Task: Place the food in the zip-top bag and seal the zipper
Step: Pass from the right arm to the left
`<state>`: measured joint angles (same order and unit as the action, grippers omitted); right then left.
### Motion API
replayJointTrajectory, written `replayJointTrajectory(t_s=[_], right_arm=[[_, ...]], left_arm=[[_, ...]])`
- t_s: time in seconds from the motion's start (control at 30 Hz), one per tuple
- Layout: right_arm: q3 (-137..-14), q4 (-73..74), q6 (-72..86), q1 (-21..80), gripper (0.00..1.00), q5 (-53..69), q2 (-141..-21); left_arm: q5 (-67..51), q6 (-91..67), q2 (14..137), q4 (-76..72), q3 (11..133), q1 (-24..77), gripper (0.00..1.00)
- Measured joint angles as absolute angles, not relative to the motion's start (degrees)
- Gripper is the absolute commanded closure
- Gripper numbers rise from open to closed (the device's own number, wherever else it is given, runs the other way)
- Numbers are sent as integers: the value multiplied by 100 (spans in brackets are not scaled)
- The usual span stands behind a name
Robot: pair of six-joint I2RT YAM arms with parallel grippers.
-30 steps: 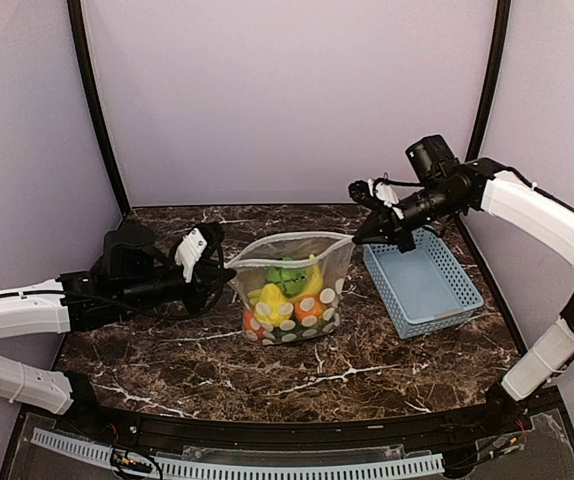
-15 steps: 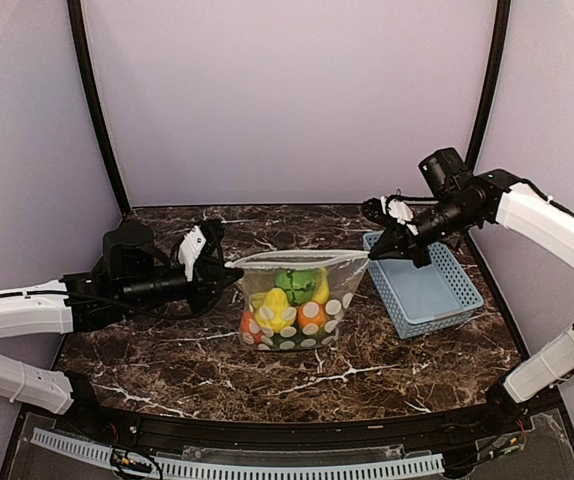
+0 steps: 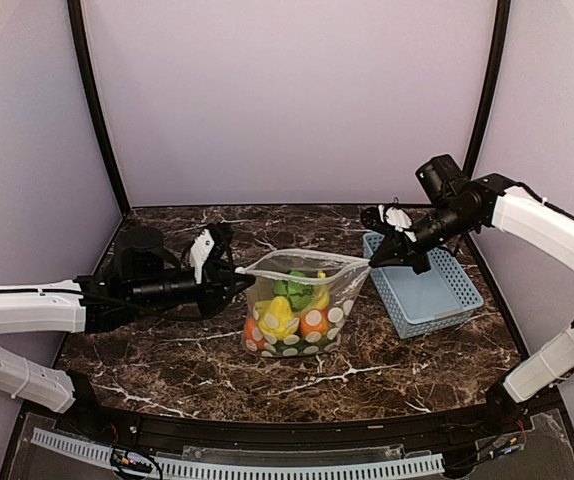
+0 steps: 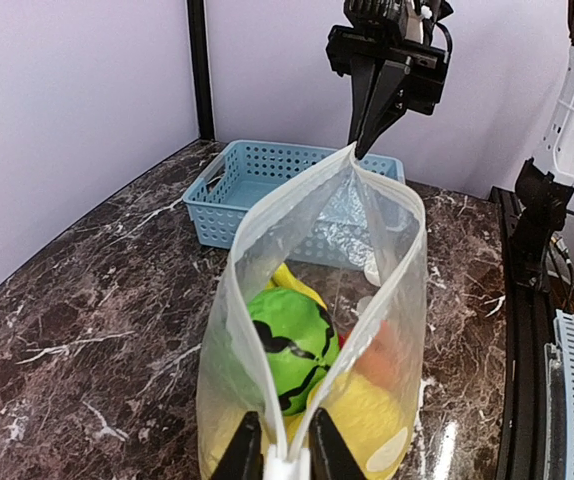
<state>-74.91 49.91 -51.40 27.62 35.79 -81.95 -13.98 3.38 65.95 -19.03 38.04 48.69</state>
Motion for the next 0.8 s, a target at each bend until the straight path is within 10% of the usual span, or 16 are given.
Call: replayJointTrajectory(t_s=[0.37, 0.8], right_arm=[[-7456, 4974, -5133, 2729, 100, 3623, -8195], [-7387, 4945, -5107, 2683, 100, 3640, -8195]], left_arm=[[-1638, 145, 6685, -2792, 3275, 4869, 64], [-1398, 73, 6512, -3697, 2626, 4864, 84]])
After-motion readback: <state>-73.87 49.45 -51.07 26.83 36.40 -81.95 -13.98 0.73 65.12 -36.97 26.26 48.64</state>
